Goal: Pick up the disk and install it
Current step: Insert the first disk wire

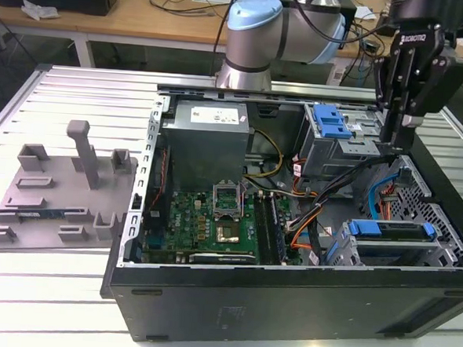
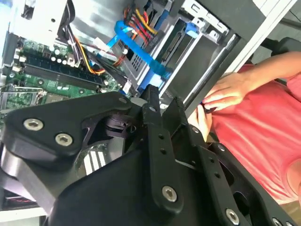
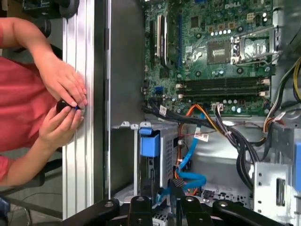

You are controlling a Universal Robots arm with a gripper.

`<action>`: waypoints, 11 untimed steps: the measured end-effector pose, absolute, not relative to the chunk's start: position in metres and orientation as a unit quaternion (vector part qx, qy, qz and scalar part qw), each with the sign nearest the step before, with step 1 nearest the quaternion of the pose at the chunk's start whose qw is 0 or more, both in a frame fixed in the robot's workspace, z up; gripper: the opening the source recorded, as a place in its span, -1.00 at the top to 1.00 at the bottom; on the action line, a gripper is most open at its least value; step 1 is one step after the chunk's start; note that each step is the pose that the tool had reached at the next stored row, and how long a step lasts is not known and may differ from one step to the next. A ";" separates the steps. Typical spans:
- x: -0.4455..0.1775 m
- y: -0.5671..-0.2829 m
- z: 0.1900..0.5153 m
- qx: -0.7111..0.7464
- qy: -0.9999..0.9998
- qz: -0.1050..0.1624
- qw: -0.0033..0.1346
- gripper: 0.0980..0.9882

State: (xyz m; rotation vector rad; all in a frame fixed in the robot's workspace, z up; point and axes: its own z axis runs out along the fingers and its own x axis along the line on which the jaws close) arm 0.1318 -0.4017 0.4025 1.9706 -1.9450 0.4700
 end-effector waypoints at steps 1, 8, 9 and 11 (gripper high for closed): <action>0.137 -0.402 0.401 0.690 -0.685 0.164 0.167 0.56; 0.168 -0.396 0.394 0.682 -0.693 0.159 0.172 0.56; 0.172 -0.396 0.392 0.681 -0.694 0.158 0.172 0.56; 0.176 -0.396 0.386 0.674 -0.700 0.157 0.174 0.56</action>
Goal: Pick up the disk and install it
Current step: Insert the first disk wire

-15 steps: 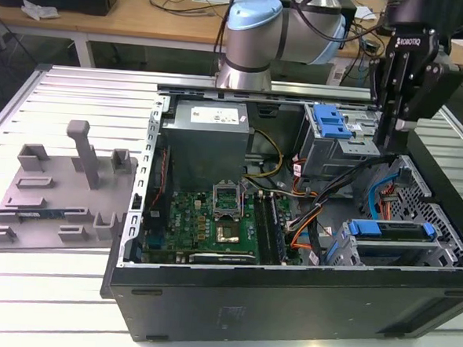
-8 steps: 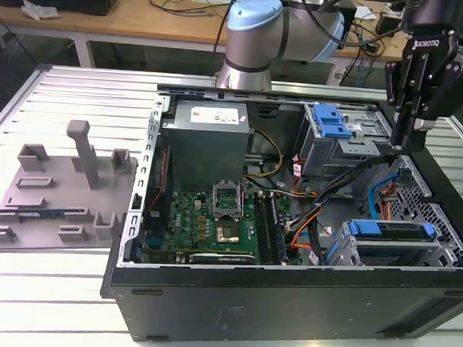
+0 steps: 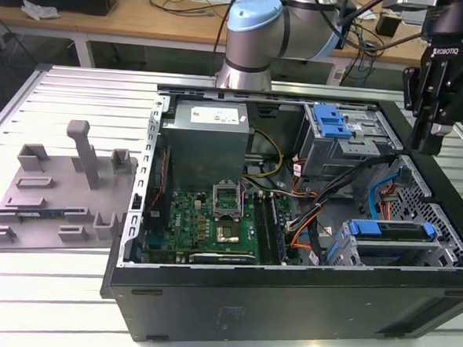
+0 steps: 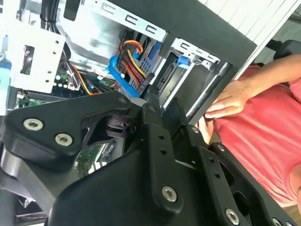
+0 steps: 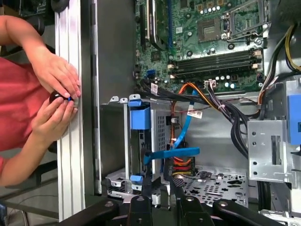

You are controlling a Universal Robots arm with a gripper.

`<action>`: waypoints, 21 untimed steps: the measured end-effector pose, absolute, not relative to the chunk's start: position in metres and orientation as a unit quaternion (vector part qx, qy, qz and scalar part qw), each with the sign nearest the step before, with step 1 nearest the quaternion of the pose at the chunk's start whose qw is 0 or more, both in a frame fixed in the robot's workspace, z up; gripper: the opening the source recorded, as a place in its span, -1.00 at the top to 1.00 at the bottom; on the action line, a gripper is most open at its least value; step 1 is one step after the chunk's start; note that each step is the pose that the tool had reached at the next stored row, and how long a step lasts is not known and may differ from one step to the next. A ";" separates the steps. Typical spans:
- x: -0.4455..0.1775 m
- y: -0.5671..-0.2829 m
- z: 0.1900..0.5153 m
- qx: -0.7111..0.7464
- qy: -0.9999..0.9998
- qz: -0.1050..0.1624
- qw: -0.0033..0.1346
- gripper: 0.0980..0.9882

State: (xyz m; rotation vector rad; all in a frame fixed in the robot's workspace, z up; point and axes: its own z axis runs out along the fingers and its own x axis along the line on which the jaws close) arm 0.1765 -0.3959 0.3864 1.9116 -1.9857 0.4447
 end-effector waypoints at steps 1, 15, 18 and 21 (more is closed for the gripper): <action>0.177 -0.396 0.382 0.666 -0.708 0.155 0.176 0.56; 0.183 -0.402 0.355 0.655 -0.718 0.152 0.178 0.56; 0.182 -0.403 0.352 0.652 -0.721 0.152 0.178 0.56; 0.181 -0.403 0.350 0.648 -0.724 0.153 0.180 0.56</action>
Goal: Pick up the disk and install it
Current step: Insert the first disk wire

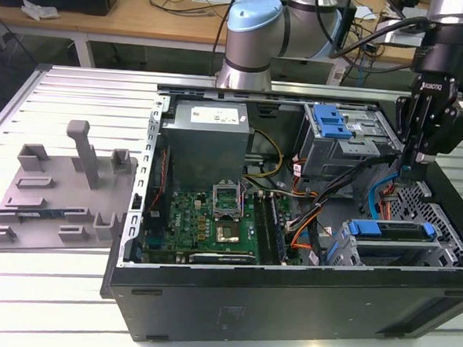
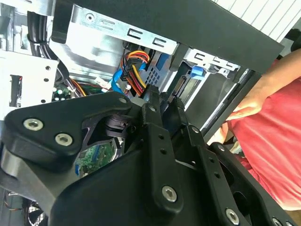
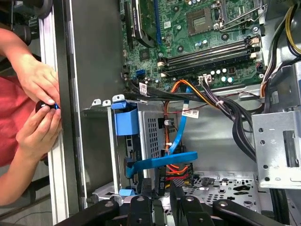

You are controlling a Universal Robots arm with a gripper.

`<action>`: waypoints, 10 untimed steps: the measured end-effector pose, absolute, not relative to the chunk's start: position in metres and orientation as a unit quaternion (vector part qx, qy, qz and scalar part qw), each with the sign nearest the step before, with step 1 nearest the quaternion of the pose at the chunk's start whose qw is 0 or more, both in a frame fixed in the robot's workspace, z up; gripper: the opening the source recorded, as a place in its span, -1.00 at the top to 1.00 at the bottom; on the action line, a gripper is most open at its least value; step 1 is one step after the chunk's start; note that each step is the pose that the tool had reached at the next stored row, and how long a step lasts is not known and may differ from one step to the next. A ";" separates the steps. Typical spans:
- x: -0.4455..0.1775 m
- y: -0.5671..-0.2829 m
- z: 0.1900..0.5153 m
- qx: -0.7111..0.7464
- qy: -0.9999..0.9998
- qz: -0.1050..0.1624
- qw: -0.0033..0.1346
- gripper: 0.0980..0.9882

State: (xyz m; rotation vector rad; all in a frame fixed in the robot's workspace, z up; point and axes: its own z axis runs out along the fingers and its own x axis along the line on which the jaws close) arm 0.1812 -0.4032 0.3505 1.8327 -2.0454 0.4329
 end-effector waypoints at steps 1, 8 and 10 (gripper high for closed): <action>0.181 -0.403 0.350 0.647 -0.725 0.154 0.180 0.56; 0.176 -0.403 0.346 0.640 -0.730 0.168 0.172 0.56; 0.172 -0.403 0.345 0.639 -0.731 0.174 0.166 0.56</action>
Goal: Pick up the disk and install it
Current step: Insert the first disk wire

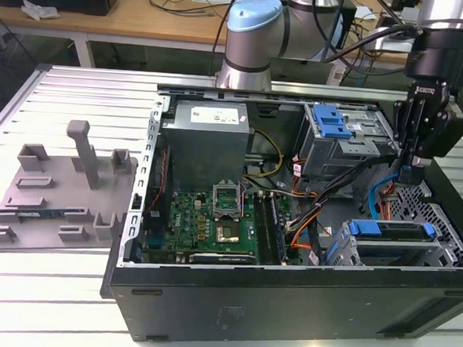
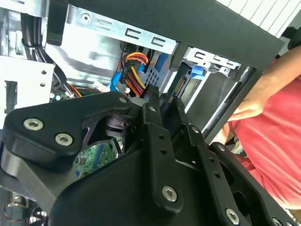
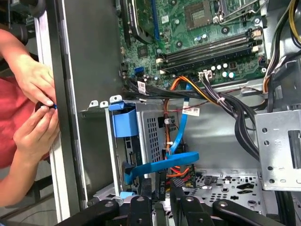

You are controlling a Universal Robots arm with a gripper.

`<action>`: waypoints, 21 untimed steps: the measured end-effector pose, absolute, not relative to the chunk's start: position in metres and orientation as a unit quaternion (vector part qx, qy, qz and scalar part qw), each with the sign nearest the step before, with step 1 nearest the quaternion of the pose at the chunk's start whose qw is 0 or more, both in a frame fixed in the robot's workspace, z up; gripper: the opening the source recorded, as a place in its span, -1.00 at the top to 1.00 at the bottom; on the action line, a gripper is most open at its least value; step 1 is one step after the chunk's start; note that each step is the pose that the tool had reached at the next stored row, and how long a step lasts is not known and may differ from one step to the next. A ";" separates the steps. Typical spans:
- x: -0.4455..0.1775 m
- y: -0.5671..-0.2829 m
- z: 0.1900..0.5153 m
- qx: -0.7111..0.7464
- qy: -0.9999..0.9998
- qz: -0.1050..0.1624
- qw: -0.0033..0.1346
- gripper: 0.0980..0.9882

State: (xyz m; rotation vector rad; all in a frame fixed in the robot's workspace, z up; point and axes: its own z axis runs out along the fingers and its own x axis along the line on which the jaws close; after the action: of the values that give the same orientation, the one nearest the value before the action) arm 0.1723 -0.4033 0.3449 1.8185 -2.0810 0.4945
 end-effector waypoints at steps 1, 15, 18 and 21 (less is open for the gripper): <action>0.170 -0.403 0.345 0.638 -0.731 0.177 0.164 0.56; 0.161 -0.393 0.342 0.629 -0.728 0.211 0.171 0.56; 0.161 -0.393 0.342 0.629 -0.728 0.211 0.171 0.56; 0.161 -0.393 0.341 0.629 -0.728 0.211 0.171 0.56</action>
State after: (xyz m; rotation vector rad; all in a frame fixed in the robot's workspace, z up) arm 0.1608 -0.3929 0.3407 1.7868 -2.0670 0.6003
